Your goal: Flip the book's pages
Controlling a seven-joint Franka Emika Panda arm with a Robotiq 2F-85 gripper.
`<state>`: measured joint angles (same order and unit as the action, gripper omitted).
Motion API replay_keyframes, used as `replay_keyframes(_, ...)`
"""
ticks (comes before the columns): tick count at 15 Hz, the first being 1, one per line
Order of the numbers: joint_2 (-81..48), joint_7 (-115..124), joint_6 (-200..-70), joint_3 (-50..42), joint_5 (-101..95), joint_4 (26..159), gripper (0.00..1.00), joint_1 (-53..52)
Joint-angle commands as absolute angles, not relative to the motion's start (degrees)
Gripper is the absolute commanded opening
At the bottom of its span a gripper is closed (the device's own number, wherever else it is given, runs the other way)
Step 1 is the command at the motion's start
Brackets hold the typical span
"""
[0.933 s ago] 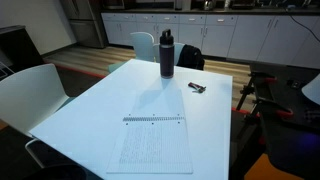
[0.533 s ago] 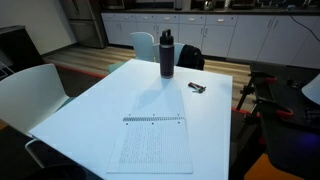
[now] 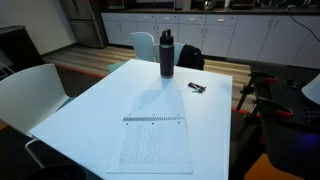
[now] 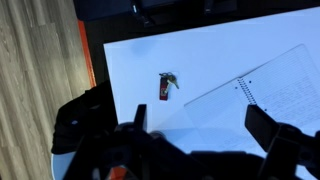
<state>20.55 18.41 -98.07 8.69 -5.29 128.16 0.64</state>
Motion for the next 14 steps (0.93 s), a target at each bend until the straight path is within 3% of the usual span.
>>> replay_keyframes(1,14.73,20.02,-104.69,11.12,-6.02,128.66,1.0,-2.68)
replay_keyframes(8,3.78,23.14,-114.39,16.12,-9.35,128.13,1.0,-9.68)
replay_keyframes(14,3.63,22.89,-113.84,15.29,-10.61,128.54,1.0,-11.15)
